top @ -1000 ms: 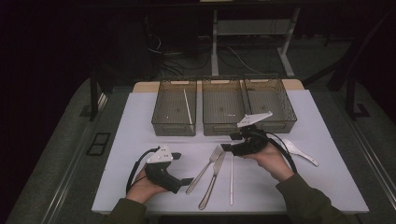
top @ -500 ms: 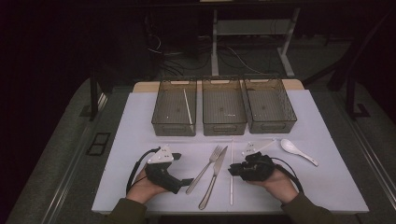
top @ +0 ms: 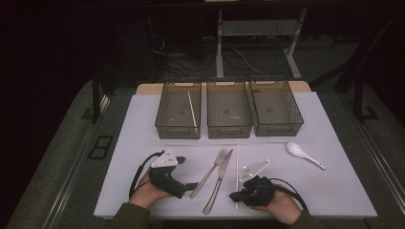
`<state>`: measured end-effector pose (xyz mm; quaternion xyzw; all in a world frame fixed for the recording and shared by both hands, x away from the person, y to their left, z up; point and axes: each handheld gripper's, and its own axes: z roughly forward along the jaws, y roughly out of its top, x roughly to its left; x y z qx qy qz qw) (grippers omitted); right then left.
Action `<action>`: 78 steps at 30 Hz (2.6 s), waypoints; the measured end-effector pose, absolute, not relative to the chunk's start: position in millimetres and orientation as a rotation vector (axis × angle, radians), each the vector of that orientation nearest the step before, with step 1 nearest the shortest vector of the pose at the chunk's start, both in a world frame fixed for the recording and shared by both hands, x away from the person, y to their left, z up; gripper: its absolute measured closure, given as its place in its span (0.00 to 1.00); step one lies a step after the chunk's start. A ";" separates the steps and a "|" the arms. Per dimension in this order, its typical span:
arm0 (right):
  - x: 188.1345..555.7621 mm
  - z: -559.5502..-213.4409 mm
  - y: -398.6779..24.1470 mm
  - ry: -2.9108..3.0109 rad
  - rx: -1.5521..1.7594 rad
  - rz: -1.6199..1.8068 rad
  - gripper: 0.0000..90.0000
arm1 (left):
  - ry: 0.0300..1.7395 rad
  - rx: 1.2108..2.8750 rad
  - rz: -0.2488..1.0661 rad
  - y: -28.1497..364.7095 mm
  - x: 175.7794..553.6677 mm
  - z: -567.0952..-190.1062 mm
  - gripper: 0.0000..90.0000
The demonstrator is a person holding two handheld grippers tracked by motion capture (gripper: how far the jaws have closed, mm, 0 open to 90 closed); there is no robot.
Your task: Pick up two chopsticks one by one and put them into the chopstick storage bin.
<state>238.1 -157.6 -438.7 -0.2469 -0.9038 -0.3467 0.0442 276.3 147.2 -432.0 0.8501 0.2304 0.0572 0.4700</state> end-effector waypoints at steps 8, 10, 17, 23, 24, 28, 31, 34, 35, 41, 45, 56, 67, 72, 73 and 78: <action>236.8 -439.5 -159.7 -2.792 -0.762 -1.009 1.00 | 0.562 2.086 0.140 147.6 276.2 -431.9 0.00; 236.4 -439.2 -161.6 -2.798 -0.765 -1.002 1.00 | 0.563 2.085 0.140 147.5 276.2 -432.0 0.00; 235.6 -438.5 -171.5 -2.815 -0.791 -0.991 1.00 | 0.561 2.086 0.142 147.2 276.3 -432.3 0.00; 234.5 -439.2 -179.8 -2.813 -0.819 -0.986 1.00 | 0.559 2.093 0.142 147.6 276.2 -432.0 0.00; 234.7 -439.2 -180.4 -2.808 -0.818 -0.987 1.00 | 0.559 2.093 0.142 147.5 276.3 -432.0 0.00; 236.6 -439.2 -181.3 -2.811 -0.821 -0.997 1.00 | 0.561 2.094 0.141 147.7 275.7 -431.7 0.00; 236.8 -436.5 -183.0 -2.793 -0.837 -1.037 0.99 | 0.555 2.094 0.144 148.2 275.5 -431.0 0.00; 240.2 -430.5 -186.4 -2.787 -0.869 -1.092 0.91 | 0.554 2.095 0.146 148.2 275.5 -431.0 0.00; 242.3 -428.3 -187.7 -2.784 -0.882 -1.109 0.87 | 0.557 2.093 0.145 147.9 275.5 -431.1 0.00; 273.0 -418.3 -194.1 -2.822 -1.031 -1.162 0.67 | 0.557 2.094 0.148 147.3 275.6 -431.3 0.00; 300.8 -417.7 -198.2 -2.835 -1.194 -1.187 0.67 | 0.565 2.092 0.147 147.4 275.6 -431.3 0.00; 365.5 -433.8 -197.4 -2.808 -1.479 -1.184 0.78 | 0.576 2.073 0.142 147.3 275.4 -431.8 0.00; 384.7 -443.3 -189.6 -2.796 -1.531 -1.105 0.85 | 0.575 2.069 0.141 147.3 275.0 -431.4 0.00; 385.4 -444.7 -189.1 -2.807 -1.534 -1.093 0.88 | 0.575 2.067 0.138 147.0 275.0 -431.5 0.00; 385.0 -444.7 -188.8 -2.813 -1.534 -1.090 0.88 | 0.575 2.067 0.137 146.8 274.9 -431.5 0.00; 383.2 -444.4 -185.0 -2.860 -1.518 -1.069 0.90 | 0.574 2.066 0.139 146.9 275.0 -431.3 0.00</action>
